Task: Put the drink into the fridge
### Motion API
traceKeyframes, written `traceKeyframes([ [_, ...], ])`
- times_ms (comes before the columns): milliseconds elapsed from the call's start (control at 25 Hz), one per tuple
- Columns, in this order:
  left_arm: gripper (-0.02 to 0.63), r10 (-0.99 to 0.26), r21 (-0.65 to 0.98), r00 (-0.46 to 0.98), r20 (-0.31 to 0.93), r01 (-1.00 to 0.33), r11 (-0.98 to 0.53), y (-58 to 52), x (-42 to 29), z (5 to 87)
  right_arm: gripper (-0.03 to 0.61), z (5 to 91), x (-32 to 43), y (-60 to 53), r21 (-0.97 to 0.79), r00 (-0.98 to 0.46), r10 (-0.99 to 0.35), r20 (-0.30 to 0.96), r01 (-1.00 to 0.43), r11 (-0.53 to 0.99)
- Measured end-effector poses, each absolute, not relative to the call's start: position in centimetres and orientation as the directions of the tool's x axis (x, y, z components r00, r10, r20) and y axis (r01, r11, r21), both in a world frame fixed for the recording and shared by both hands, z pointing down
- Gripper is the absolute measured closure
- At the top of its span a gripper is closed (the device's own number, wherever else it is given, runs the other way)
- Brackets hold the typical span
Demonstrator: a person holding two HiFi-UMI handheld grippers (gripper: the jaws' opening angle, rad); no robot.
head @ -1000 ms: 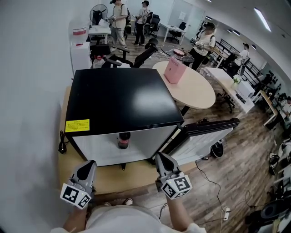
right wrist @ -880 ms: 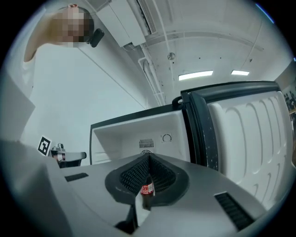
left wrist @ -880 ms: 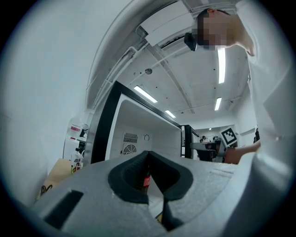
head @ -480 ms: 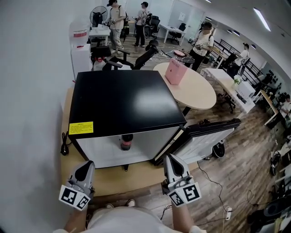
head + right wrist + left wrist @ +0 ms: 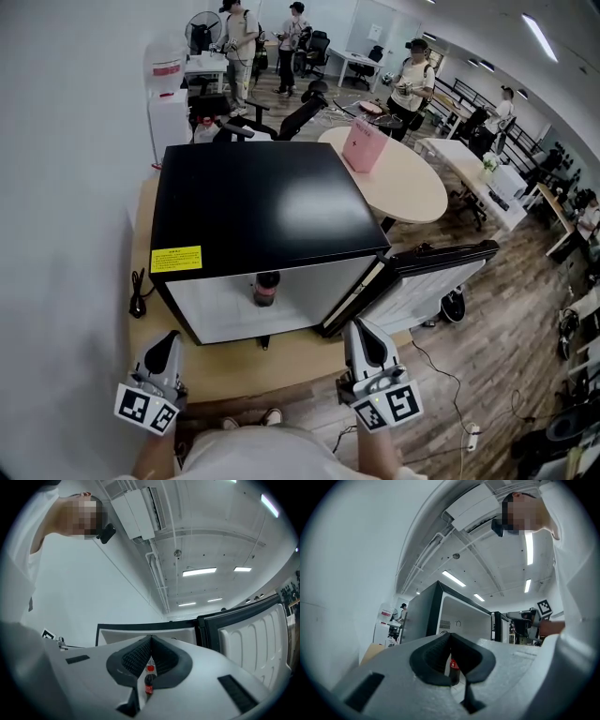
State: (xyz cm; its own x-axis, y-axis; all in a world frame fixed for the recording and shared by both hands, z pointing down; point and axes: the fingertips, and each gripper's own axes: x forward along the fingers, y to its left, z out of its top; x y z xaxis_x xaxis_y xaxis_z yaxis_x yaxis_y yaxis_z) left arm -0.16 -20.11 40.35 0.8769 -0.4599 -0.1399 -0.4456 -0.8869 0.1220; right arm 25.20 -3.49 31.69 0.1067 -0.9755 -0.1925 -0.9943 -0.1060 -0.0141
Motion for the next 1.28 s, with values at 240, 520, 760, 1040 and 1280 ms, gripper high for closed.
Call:
traceKeyframes([
  [240, 0.601, -0.476, 0.127, 0.868, -0.143, -0.461, -0.878, -20.0, -1.8, 40.4, 0.577, 31.8, 23.7, -3.9, -0.010, 0.093, -0.978, -0.189, -0.996, -0.092],
  [520, 0.601, -0.511, 0.137, 0.847, -0.142, -0.495, -0.858, -20.1, -4.4, 41.0, 0.577, 31.9, 21.8, -4.8, -0.011, 0.065, -0.980, -0.189, -0.998, -0.064],
  [760, 0.600, -0.534, 0.132, 0.832, -0.150, -0.519, -0.845, -20.3, -6.4, 40.9, 0.578, 31.9, 20.5, -5.1, -0.011, 0.052, -0.980, -0.194, -0.999, -0.051],
  [1040, 0.600, -0.530, 0.132, 0.834, -0.152, -0.514, -0.847, -19.8, -7.0, 40.9, 0.578, 32.2, 20.0, -4.4, -0.023, 0.067, -0.978, -0.196, -0.998, -0.064],
  [1280, 0.601, -0.518, 0.130, 0.842, -0.151, -0.503, -0.855, -19.4, -6.9, 40.9, 0.578, 33.2, 19.7, -3.9, -0.031, 0.074, -0.982, -0.174, -0.997, -0.070],
])
